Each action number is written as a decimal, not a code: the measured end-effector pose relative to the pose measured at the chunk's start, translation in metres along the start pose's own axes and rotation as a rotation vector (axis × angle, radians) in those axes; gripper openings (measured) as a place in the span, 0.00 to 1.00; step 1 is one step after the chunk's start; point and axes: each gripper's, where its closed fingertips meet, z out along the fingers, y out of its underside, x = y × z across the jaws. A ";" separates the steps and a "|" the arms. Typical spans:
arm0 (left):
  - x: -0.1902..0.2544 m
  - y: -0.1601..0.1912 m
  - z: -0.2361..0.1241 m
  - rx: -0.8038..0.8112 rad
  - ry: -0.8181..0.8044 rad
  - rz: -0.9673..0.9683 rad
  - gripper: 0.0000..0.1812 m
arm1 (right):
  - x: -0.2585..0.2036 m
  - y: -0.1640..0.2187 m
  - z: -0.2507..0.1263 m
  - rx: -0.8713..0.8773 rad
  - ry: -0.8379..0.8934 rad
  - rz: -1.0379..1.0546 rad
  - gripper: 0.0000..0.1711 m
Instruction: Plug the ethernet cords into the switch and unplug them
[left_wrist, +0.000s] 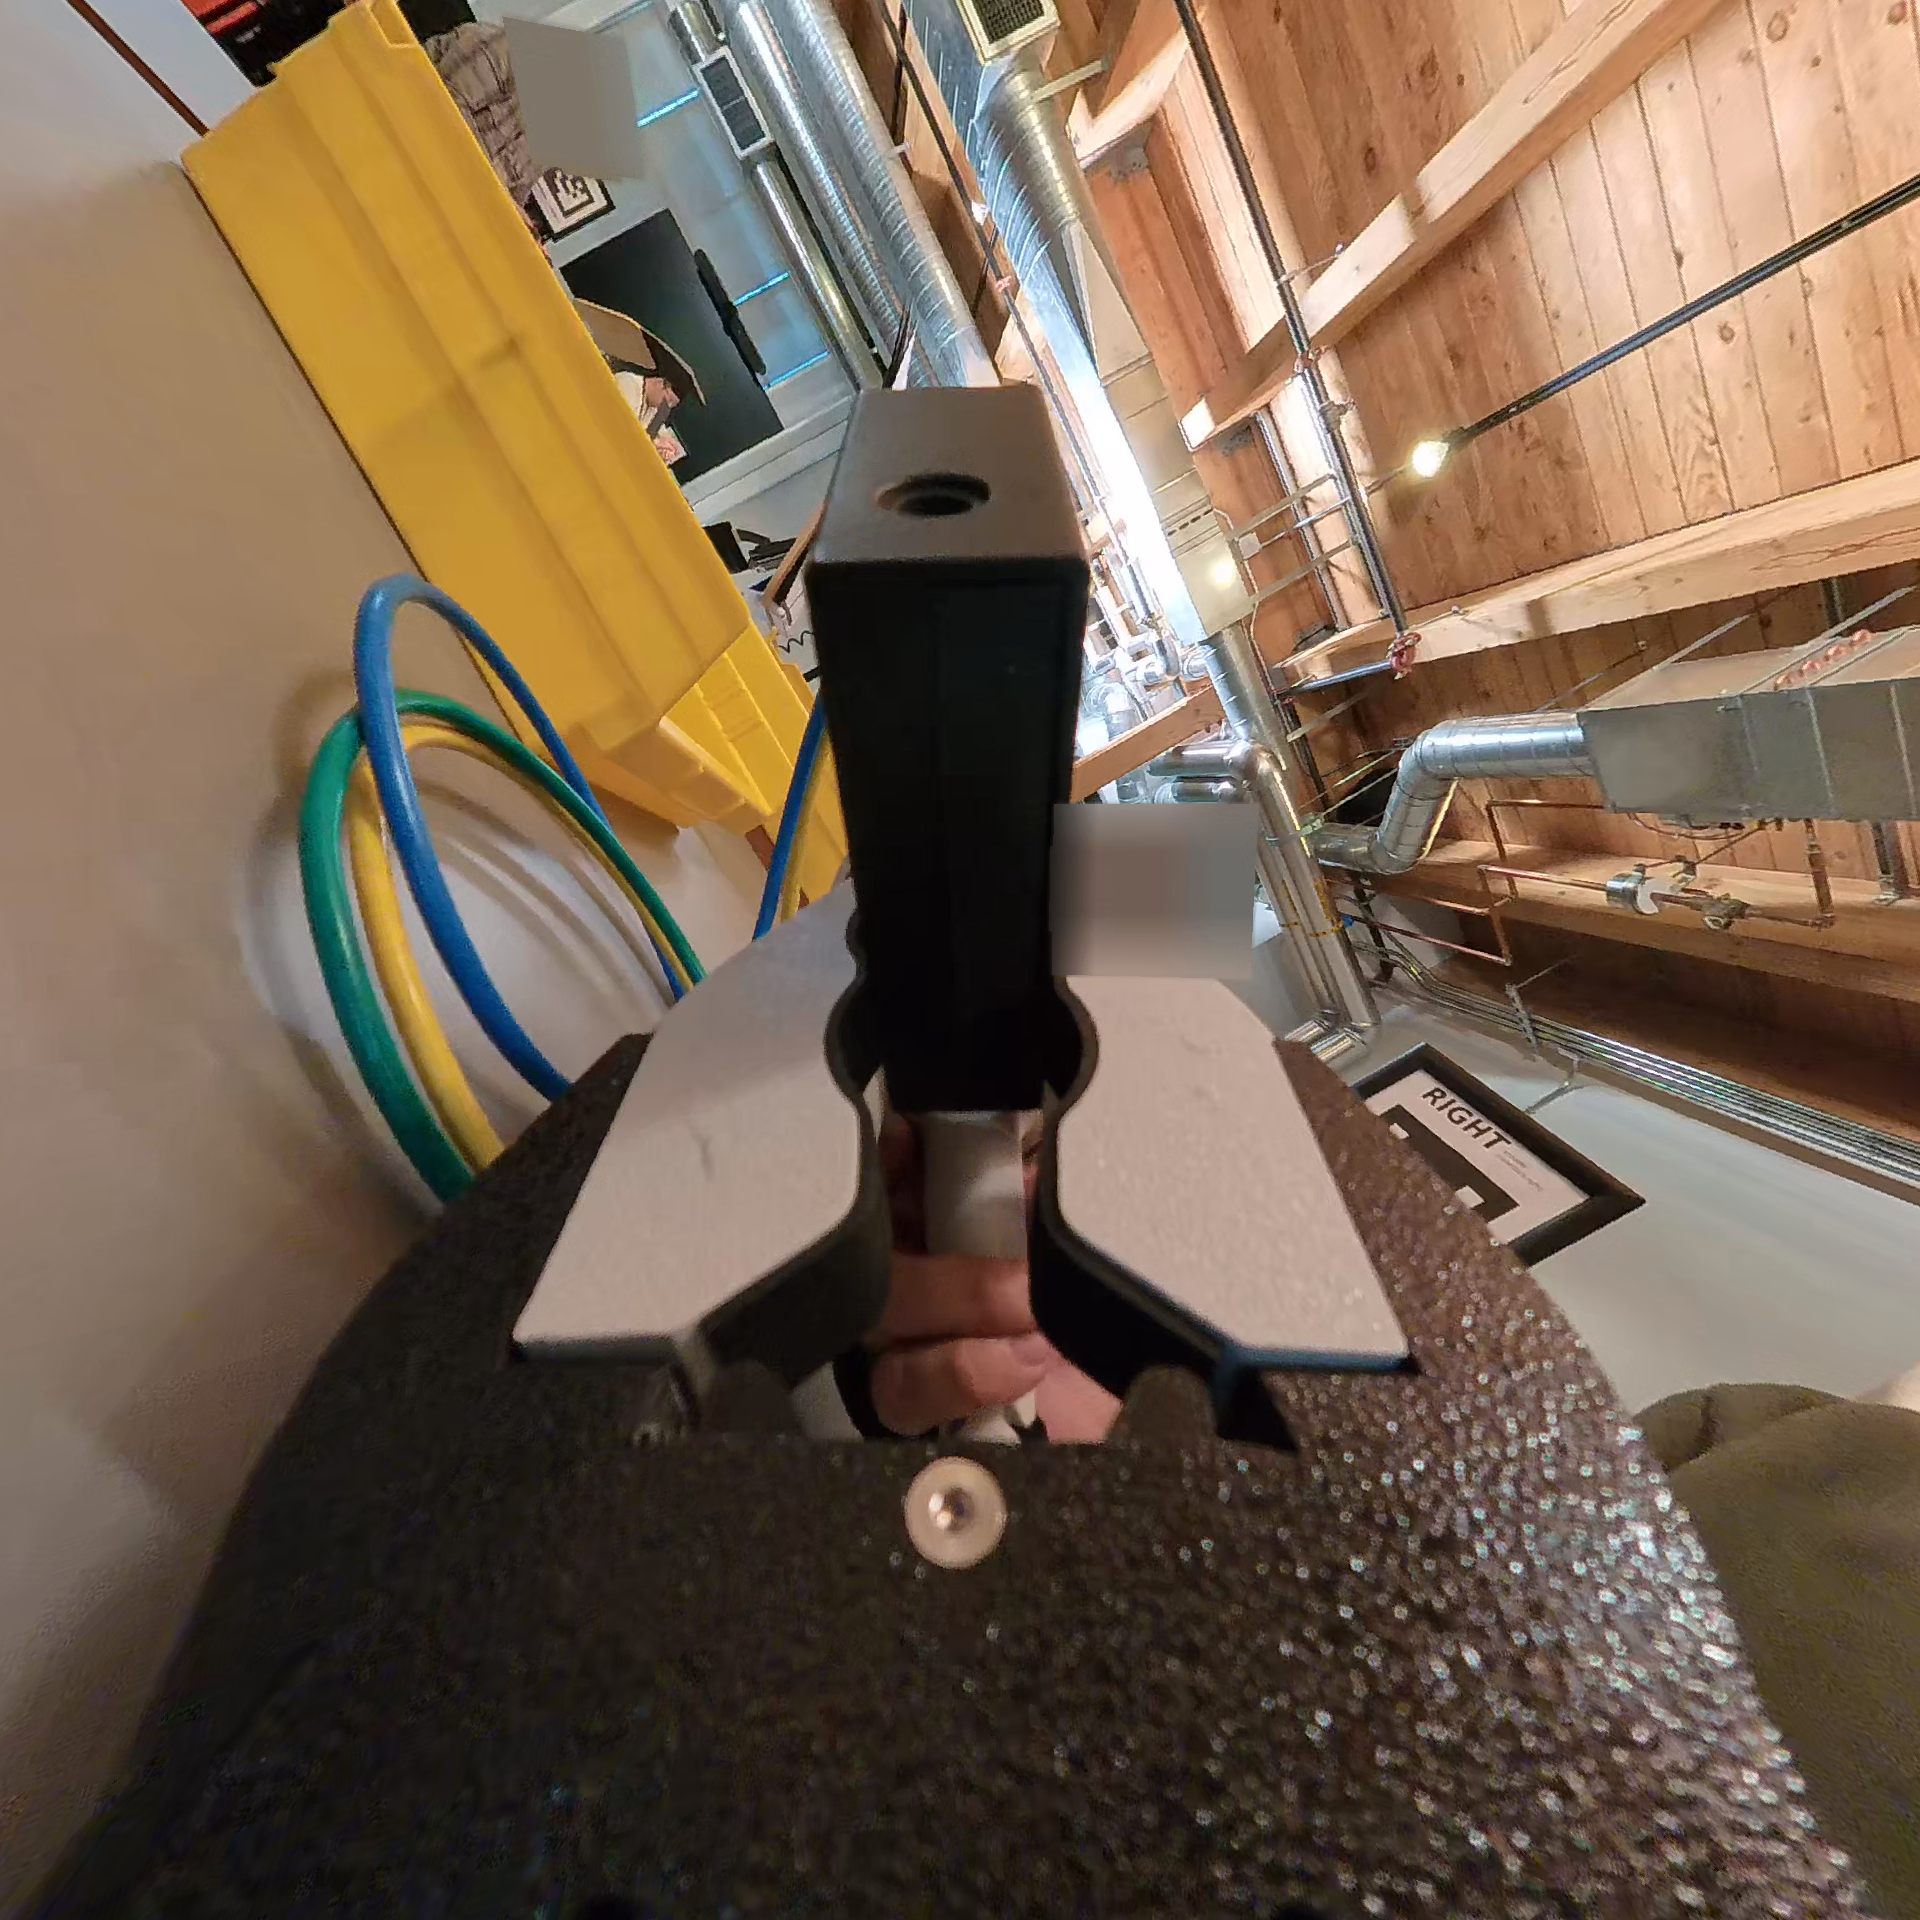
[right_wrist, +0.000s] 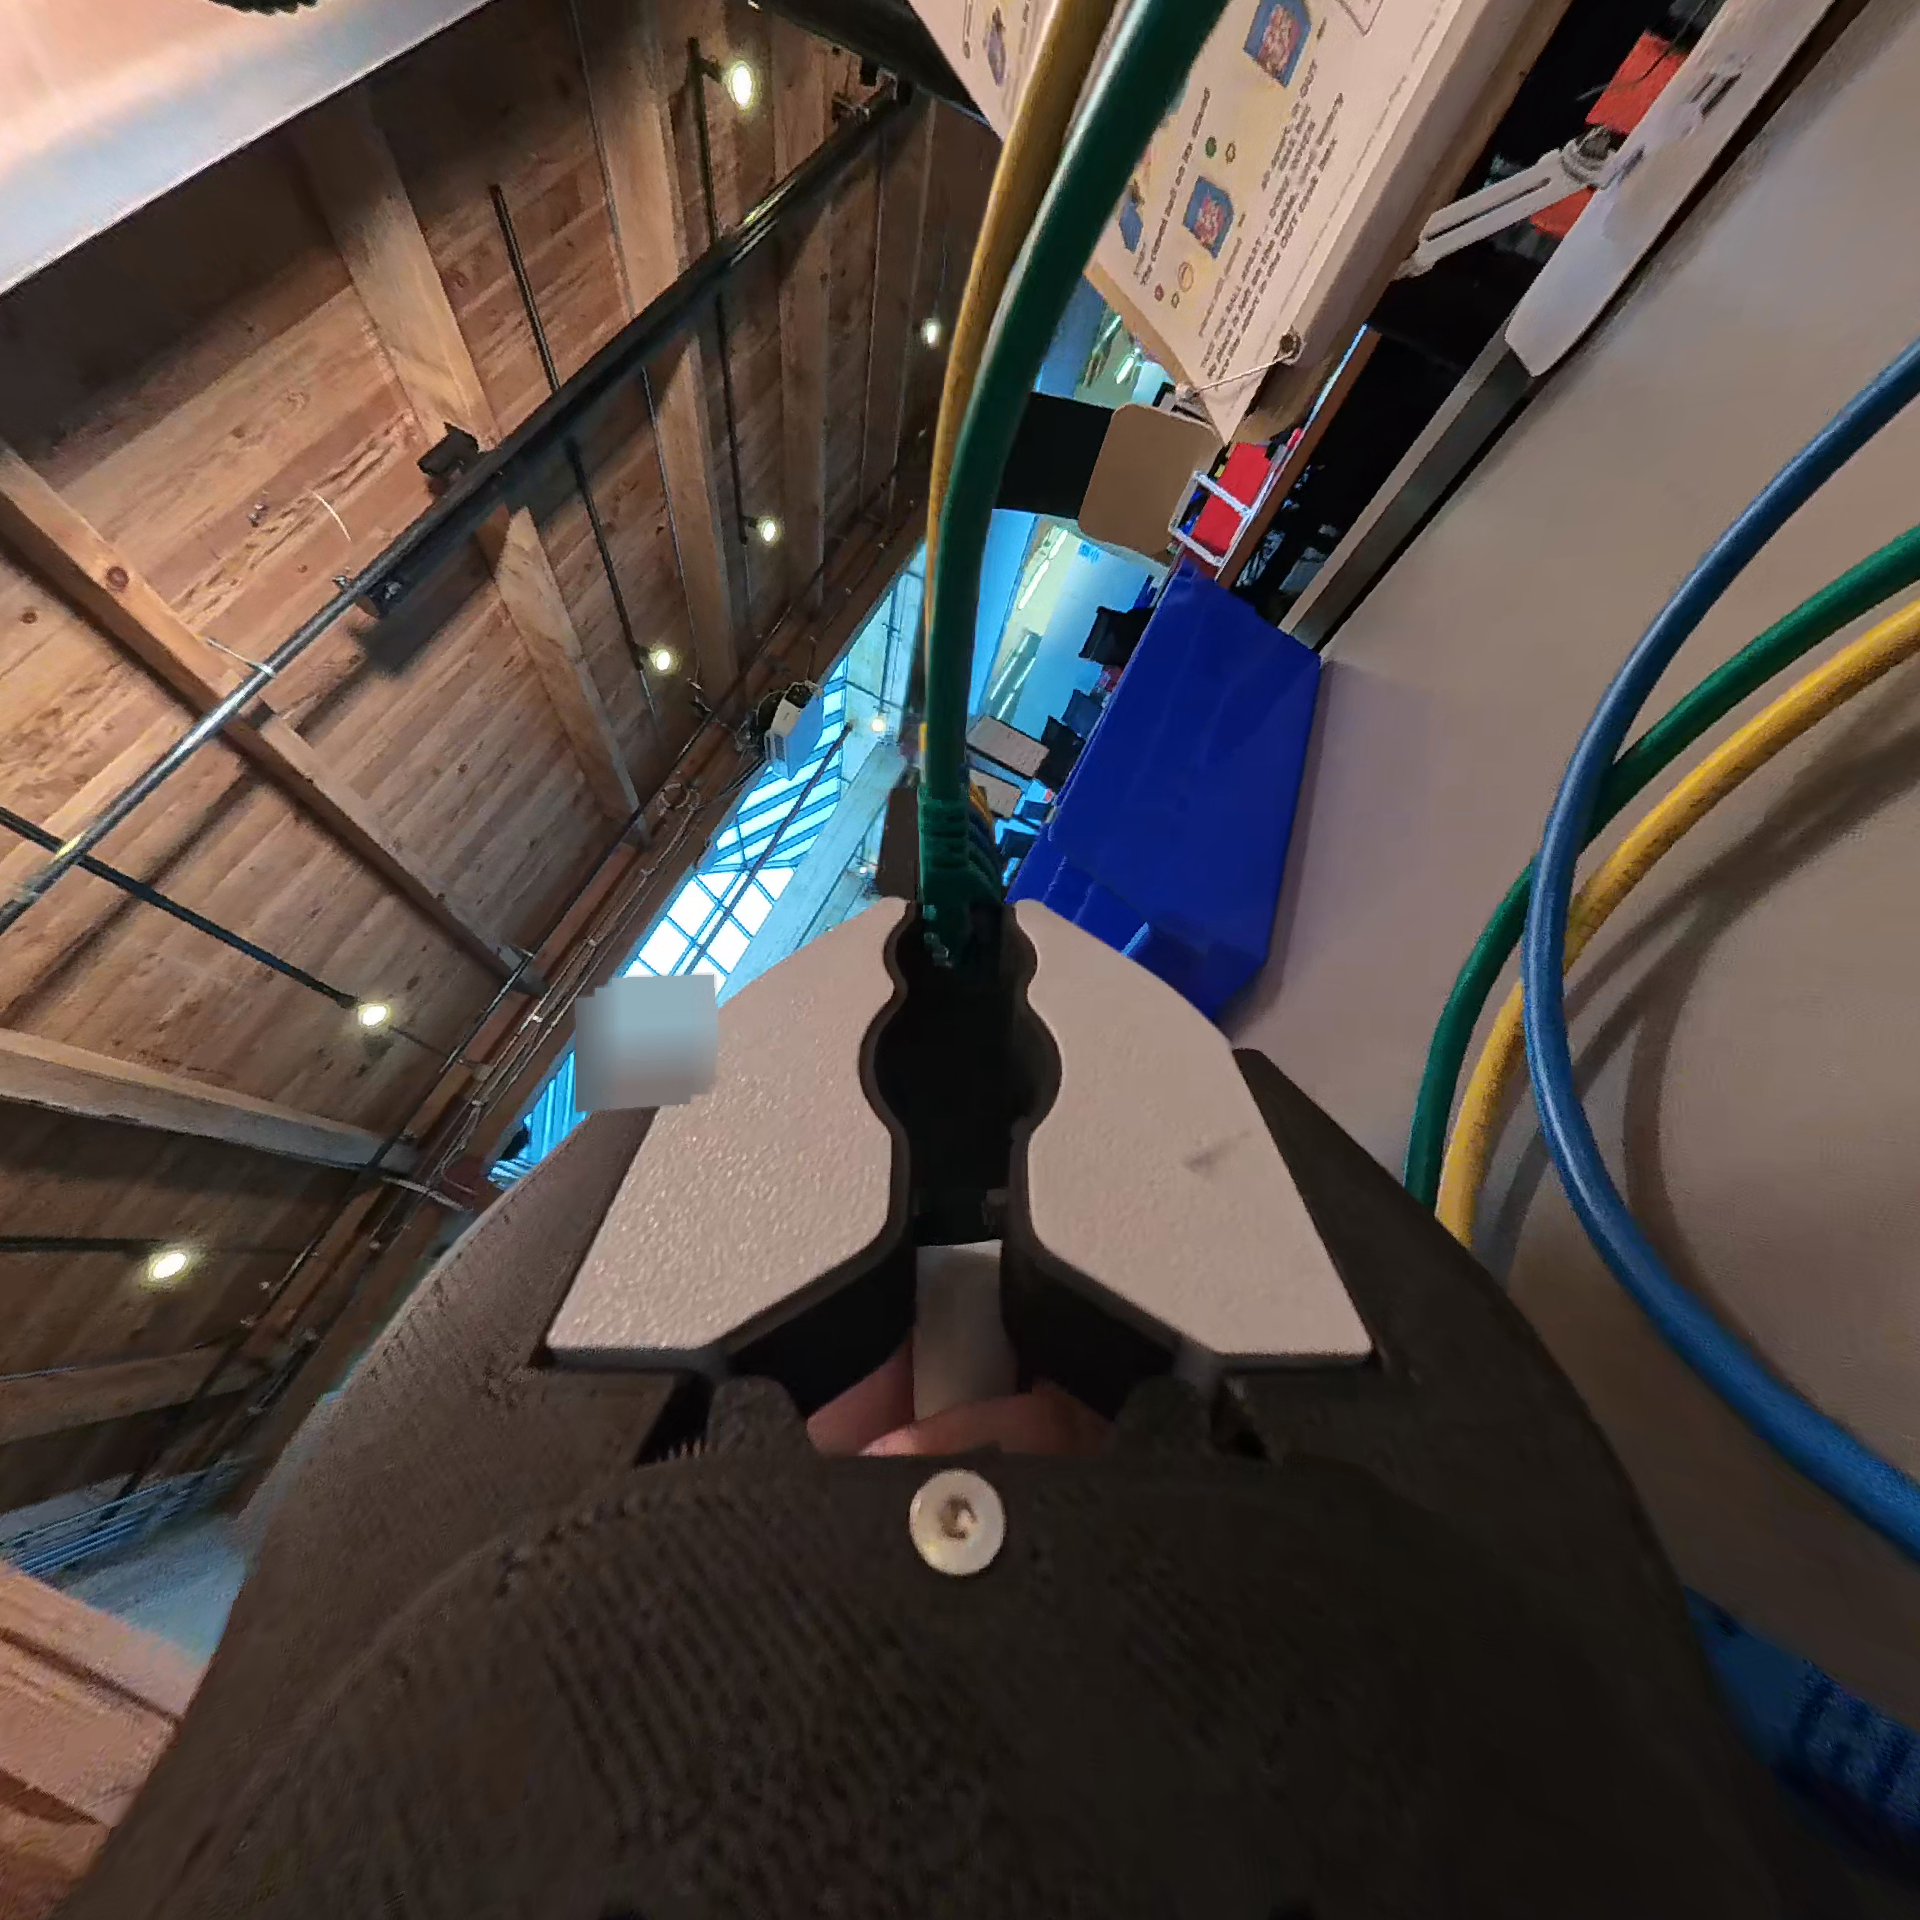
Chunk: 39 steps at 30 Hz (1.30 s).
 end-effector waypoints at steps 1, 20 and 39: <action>-0.001 0.000 0.000 -0.001 -0.003 0.001 0.15 | 0.001 0.001 0.000 -0.003 0.003 -0.008 0.09; -0.002 -0.002 -0.003 -0.008 -0.010 0.012 0.15 | 0.001 0.002 0.003 -0.034 -0.013 -0.053 0.10; -0.002 -0.004 -0.001 0.031 -0.005 -0.014 0.15 | 0.003 -0.007 0.000 0.041 0.038 -0.075 0.11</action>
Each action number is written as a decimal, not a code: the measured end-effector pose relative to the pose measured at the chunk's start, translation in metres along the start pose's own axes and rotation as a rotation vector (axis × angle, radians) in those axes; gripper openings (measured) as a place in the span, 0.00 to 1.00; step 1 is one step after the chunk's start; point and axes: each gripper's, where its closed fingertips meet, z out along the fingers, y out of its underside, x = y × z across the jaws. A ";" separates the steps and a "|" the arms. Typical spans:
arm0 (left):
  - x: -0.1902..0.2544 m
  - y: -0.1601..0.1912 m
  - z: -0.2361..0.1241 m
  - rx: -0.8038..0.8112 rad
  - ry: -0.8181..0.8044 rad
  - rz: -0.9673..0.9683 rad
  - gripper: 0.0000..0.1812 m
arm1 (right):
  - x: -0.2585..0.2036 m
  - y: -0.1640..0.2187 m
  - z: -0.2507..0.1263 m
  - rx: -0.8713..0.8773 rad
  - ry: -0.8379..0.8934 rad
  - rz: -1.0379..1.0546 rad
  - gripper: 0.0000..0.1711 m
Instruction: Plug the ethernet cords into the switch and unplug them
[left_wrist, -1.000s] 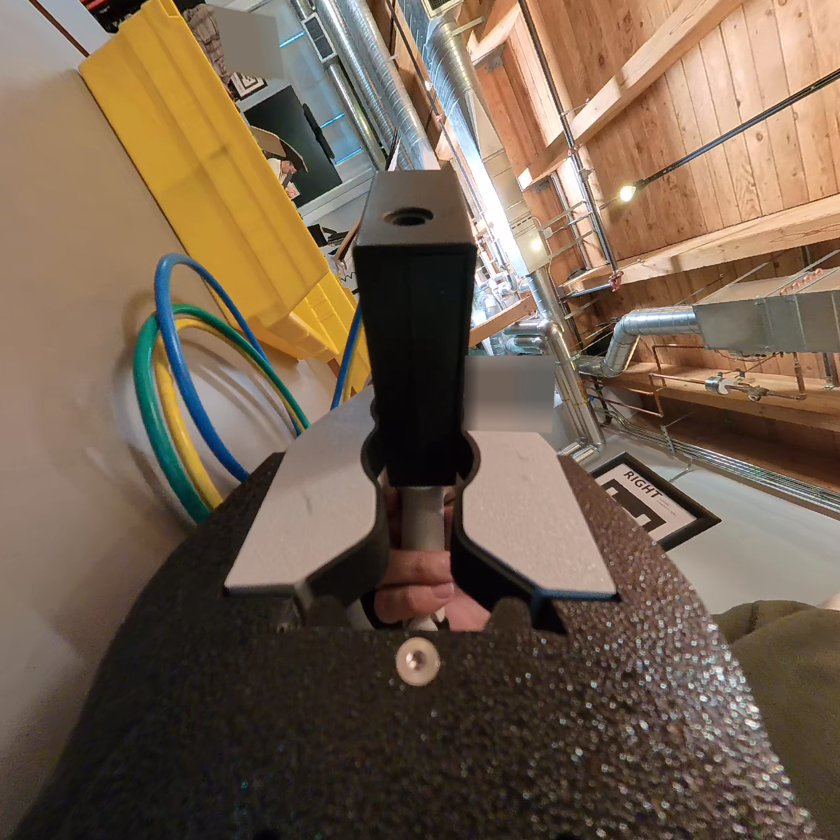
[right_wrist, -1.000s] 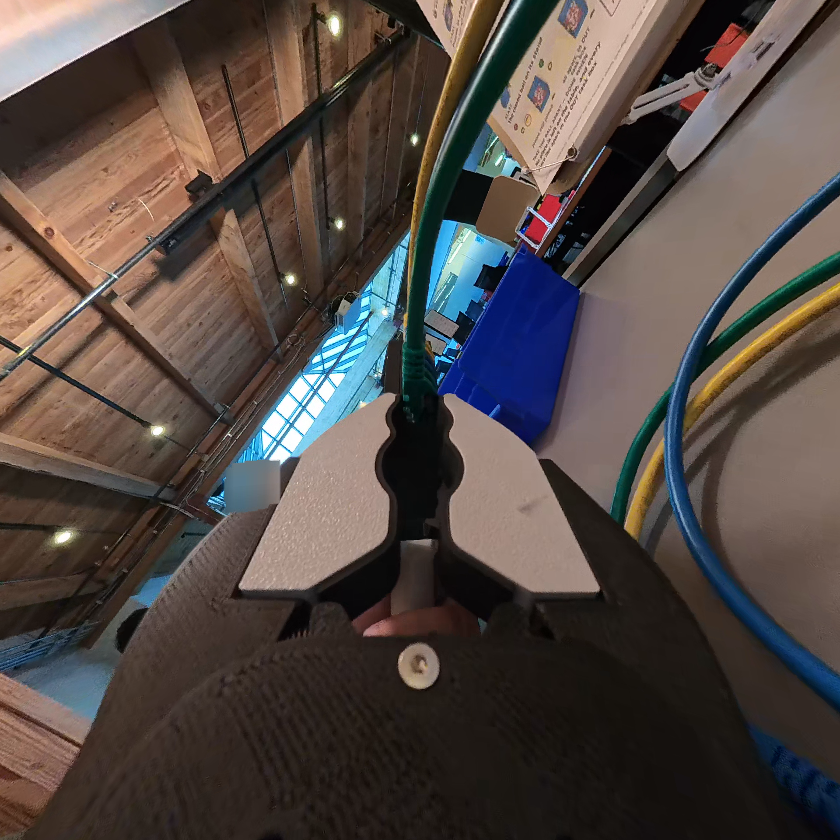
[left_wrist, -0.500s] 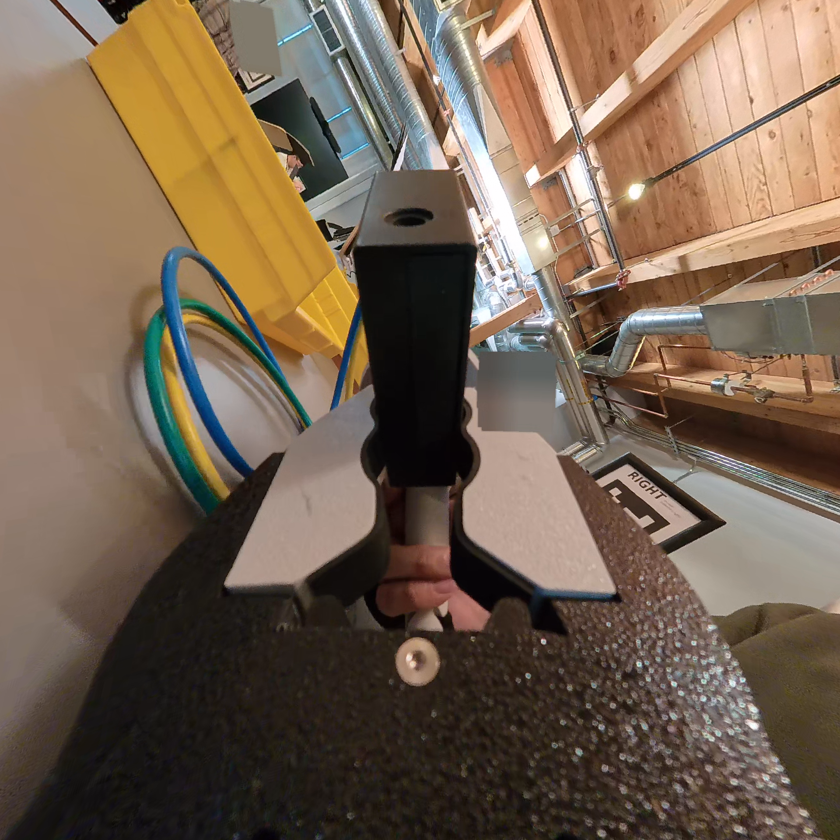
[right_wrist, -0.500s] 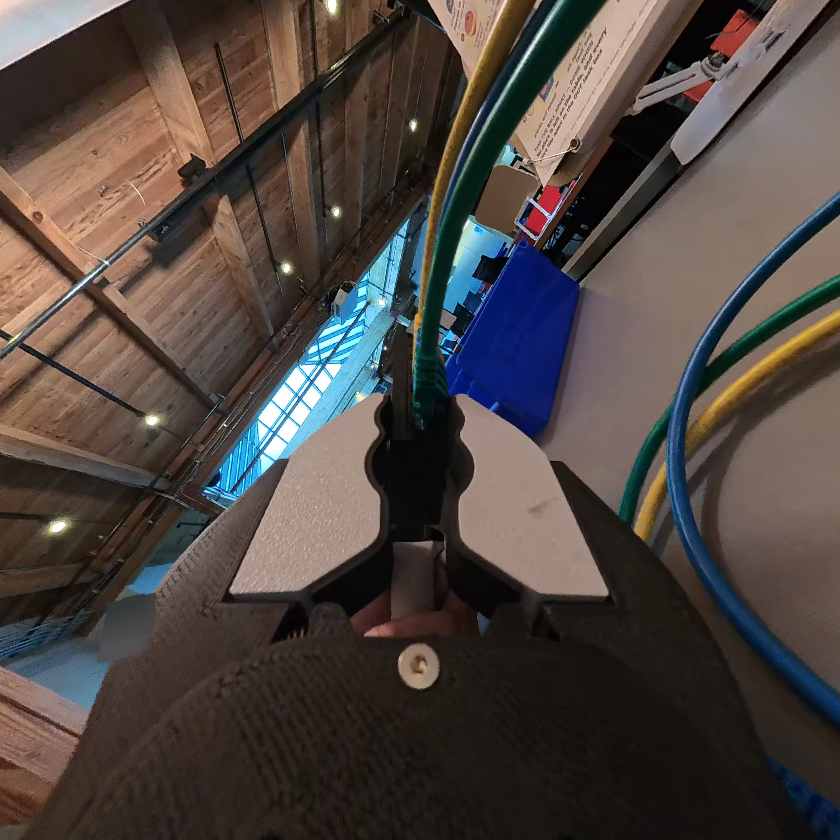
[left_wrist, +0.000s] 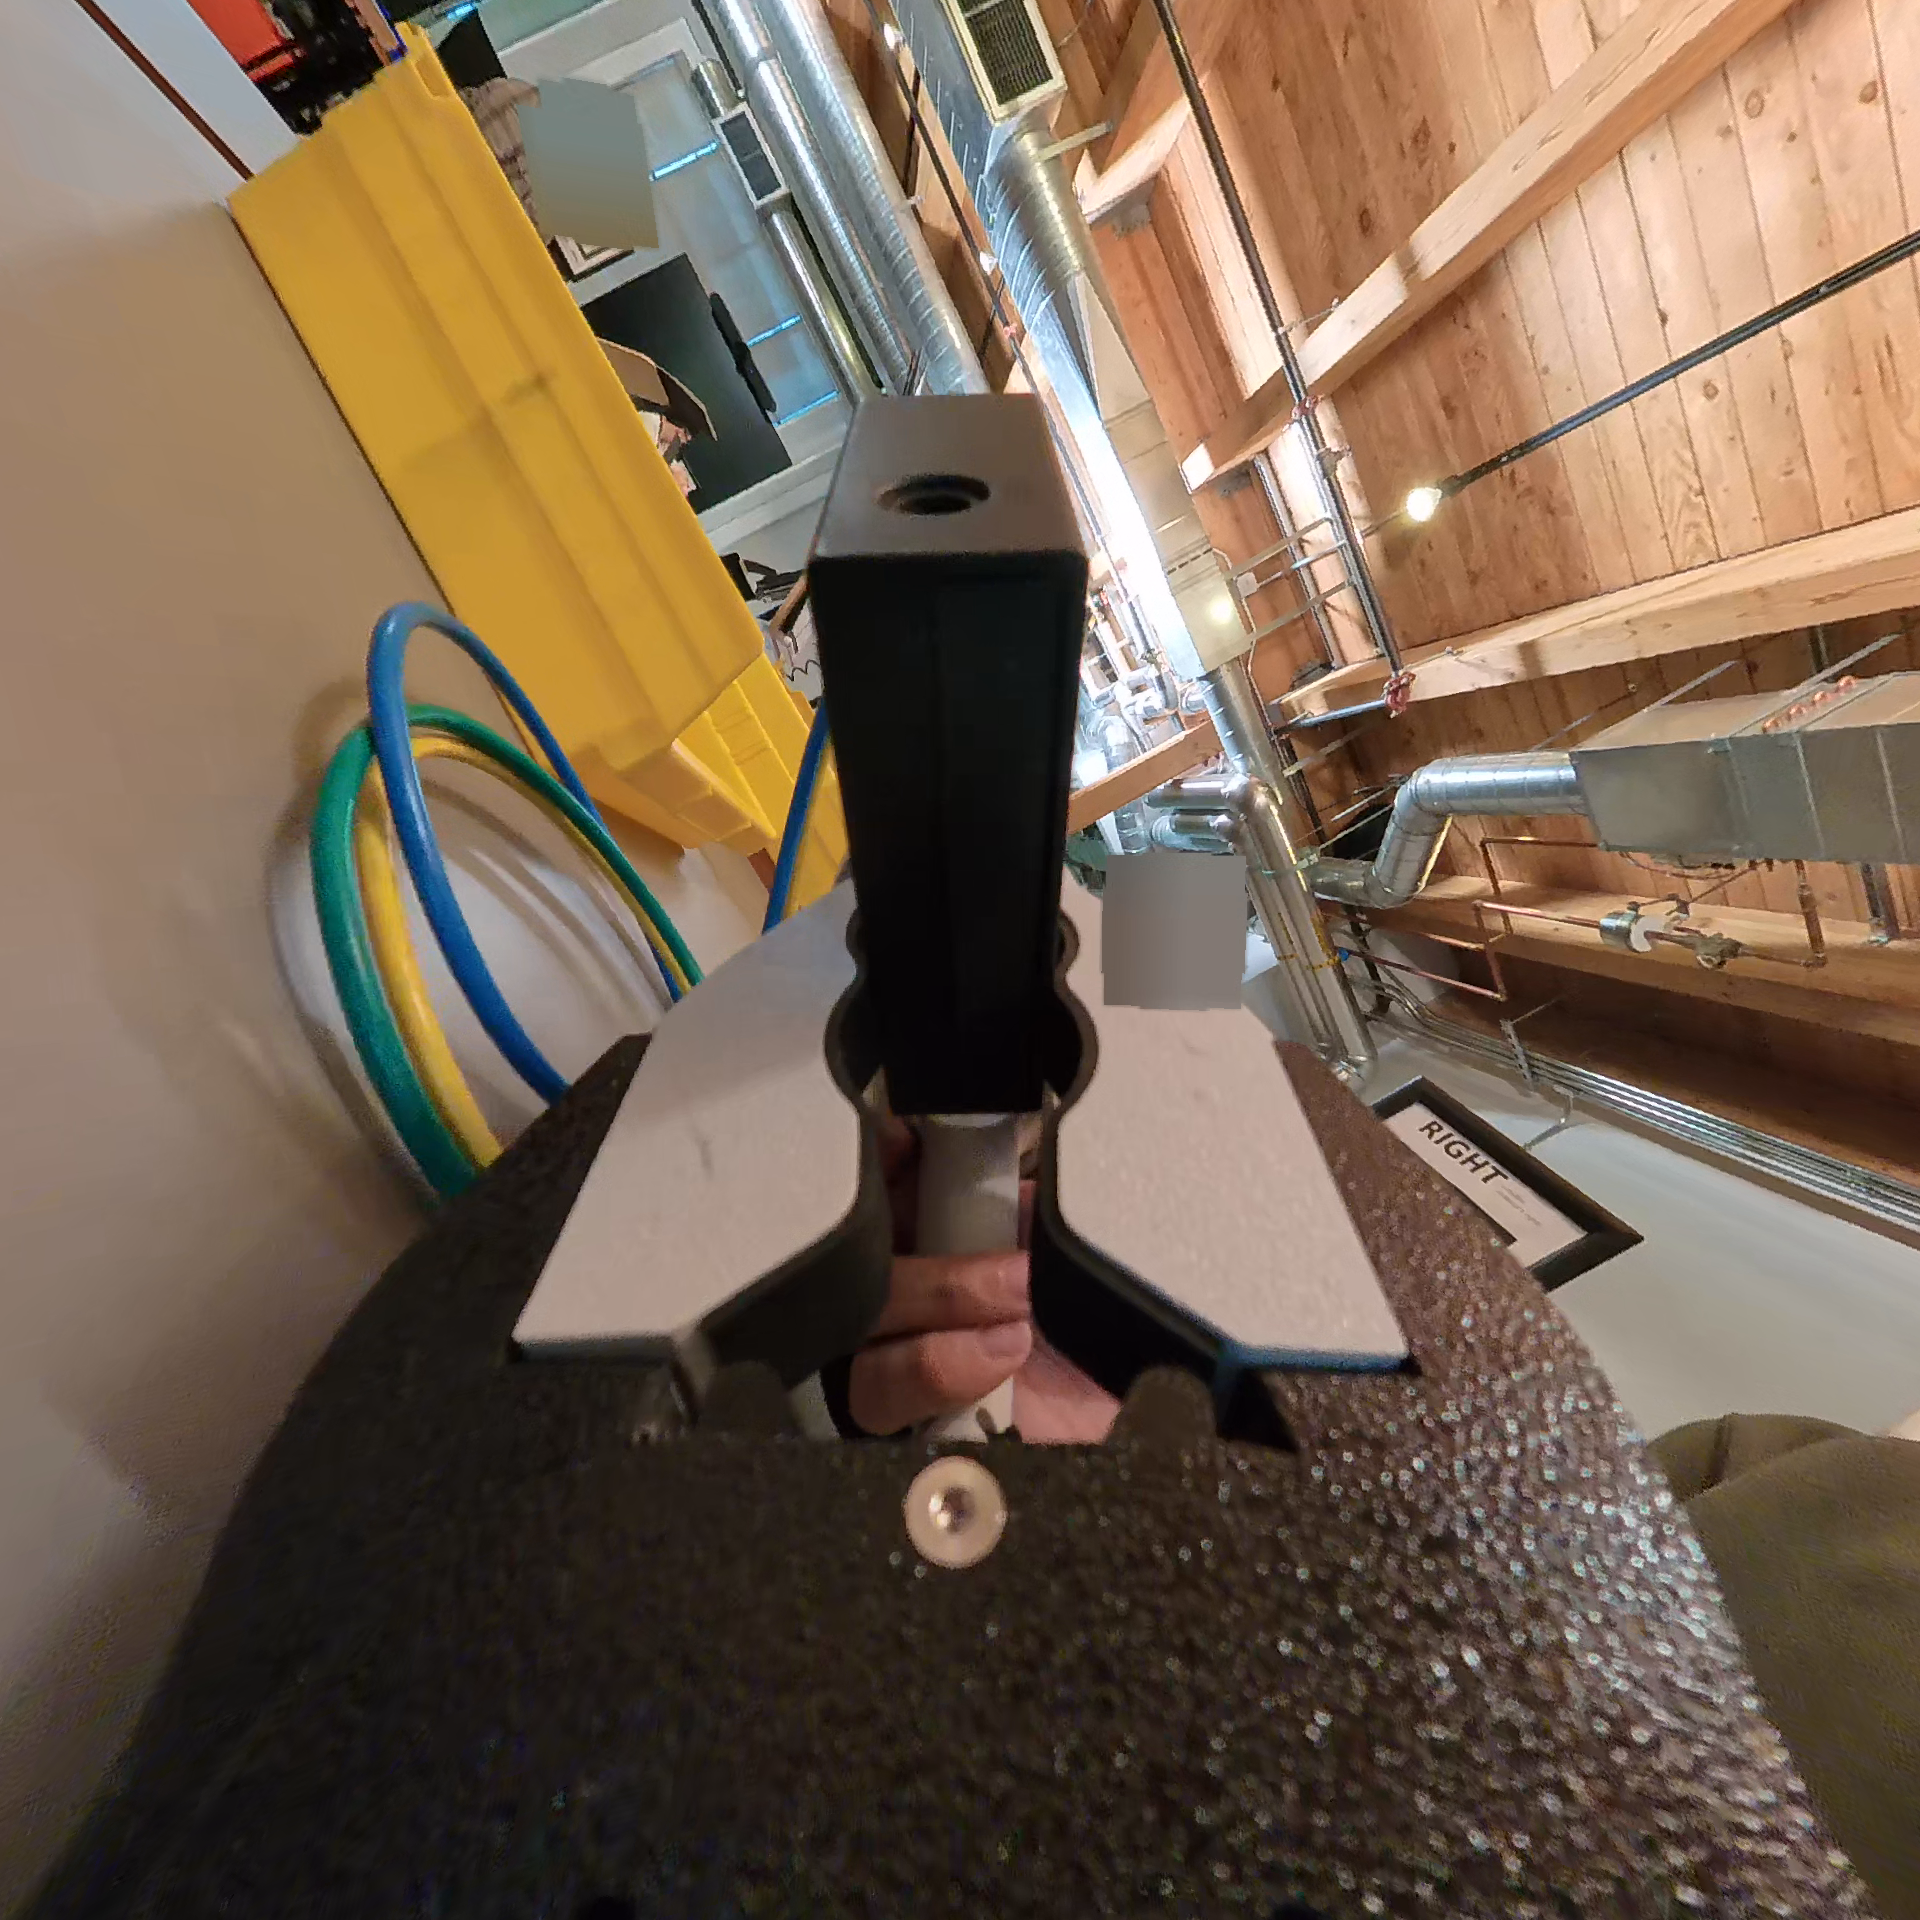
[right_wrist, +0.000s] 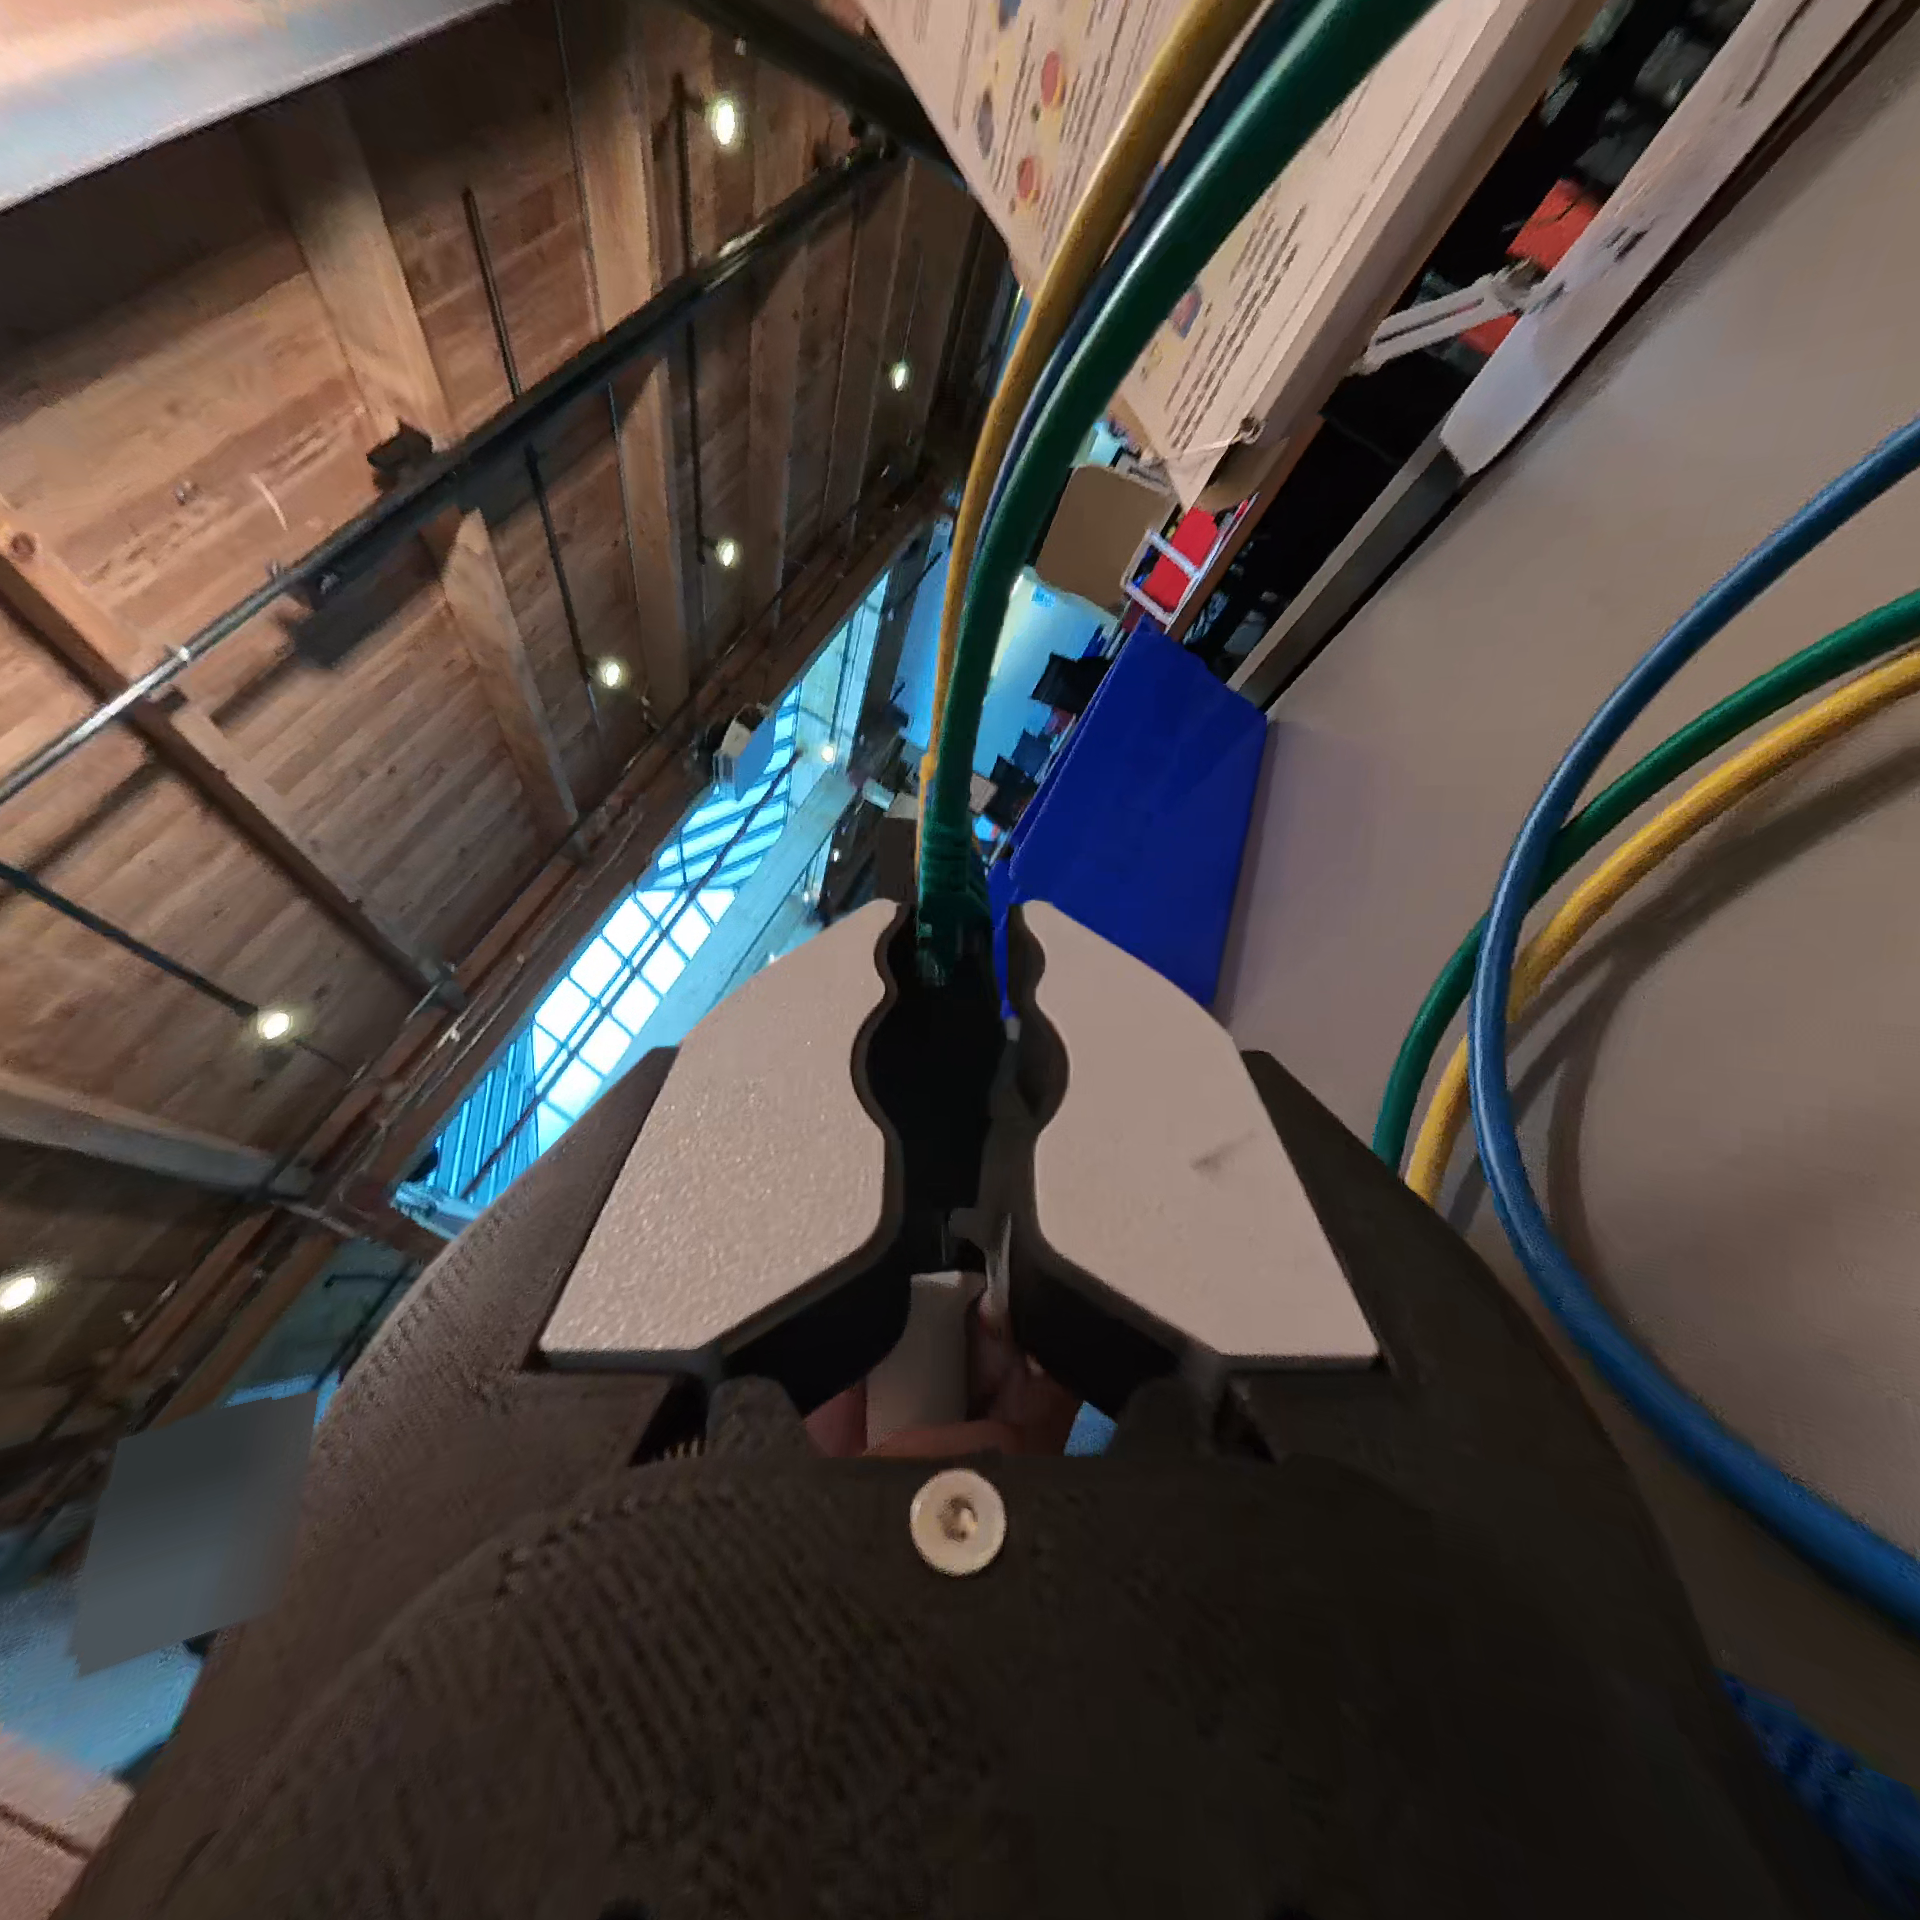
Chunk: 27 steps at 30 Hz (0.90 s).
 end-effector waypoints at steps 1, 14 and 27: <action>0.000 -0.001 -0.001 0.004 0.001 -0.003 0.15 | 0.000 -0.001 0.000 0.012 -0.005 0.010 0.09; -0.002 0.003 0.001 -0.020 -0.014 0.014 0.15 | 0.001 0.007 0.004 -0.032 -0.008 0.029 0.08; -0.001 0.000 0.001 0.011 -0.014 0.009 0.15 | -0.001 0.007 0.004 0.003 -0.044 0.088 0.08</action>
